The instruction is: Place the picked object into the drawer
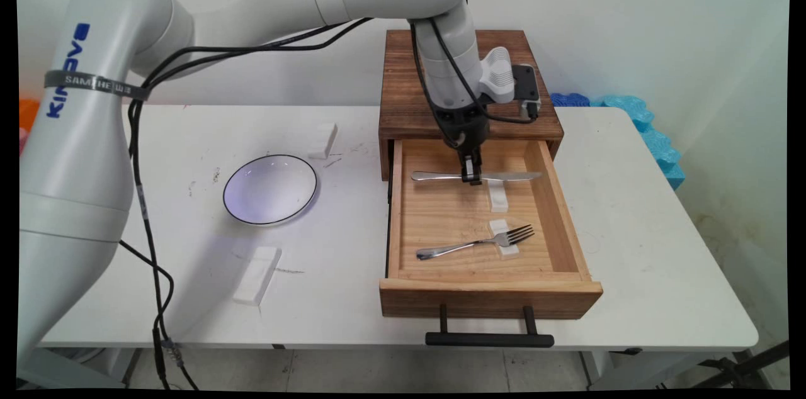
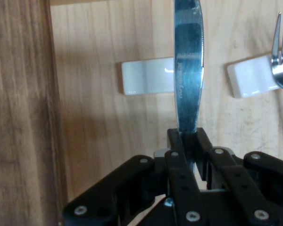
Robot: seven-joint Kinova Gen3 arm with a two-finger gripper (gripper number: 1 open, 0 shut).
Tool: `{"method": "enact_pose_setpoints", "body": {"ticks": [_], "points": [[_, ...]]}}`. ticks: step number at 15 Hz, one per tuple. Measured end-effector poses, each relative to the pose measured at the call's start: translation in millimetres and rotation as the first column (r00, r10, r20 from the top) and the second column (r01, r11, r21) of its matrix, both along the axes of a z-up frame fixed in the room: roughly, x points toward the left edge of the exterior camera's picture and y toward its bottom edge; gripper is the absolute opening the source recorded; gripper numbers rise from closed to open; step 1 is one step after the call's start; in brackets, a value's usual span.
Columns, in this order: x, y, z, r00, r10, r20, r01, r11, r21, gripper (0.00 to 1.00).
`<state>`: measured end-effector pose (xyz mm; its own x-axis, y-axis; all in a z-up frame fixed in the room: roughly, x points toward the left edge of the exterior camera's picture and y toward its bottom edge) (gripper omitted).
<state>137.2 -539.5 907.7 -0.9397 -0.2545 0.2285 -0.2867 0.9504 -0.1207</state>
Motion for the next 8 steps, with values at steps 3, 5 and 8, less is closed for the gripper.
{"method": "enact_pose_setpoints", "body": {"ticks": [3, 5, 8], "points": [[-1, -1, -5, 1.0, 0.001, 0.002, -0.001, 1.0, 0.012, 0.0], [-2, -2, -9, 1.0, 0.001, 0.001, -0.001, 1.0, 0.018, 0.0], [-3, -3, -15, 1.0, 0.0, 0.001, 0.0, 1.0, 0.024, 0.0]]}}
